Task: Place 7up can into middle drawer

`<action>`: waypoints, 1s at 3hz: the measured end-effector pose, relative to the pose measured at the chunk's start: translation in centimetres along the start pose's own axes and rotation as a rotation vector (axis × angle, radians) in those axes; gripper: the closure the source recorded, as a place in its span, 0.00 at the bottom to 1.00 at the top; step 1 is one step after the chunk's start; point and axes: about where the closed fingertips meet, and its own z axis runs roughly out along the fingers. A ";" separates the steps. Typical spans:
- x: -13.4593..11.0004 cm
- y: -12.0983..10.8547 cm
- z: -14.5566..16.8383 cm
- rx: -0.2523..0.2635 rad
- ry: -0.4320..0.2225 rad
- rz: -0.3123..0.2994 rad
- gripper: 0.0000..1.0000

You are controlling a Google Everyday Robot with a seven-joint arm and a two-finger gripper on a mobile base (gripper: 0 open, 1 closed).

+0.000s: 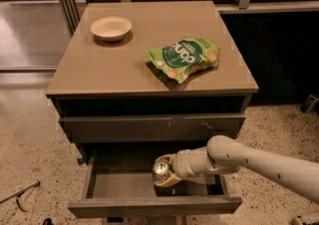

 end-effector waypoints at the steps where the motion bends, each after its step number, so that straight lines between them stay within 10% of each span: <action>1: 2.0 -0.1 0.8 0.002 0.011 0.028 1.00; 3: 5.1 -0.6 3.2 0.012 -0.014 0.051 1.00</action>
Offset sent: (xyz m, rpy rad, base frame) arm 0.0102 -0.0174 -0.0584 0.0011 0.0419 -0.0597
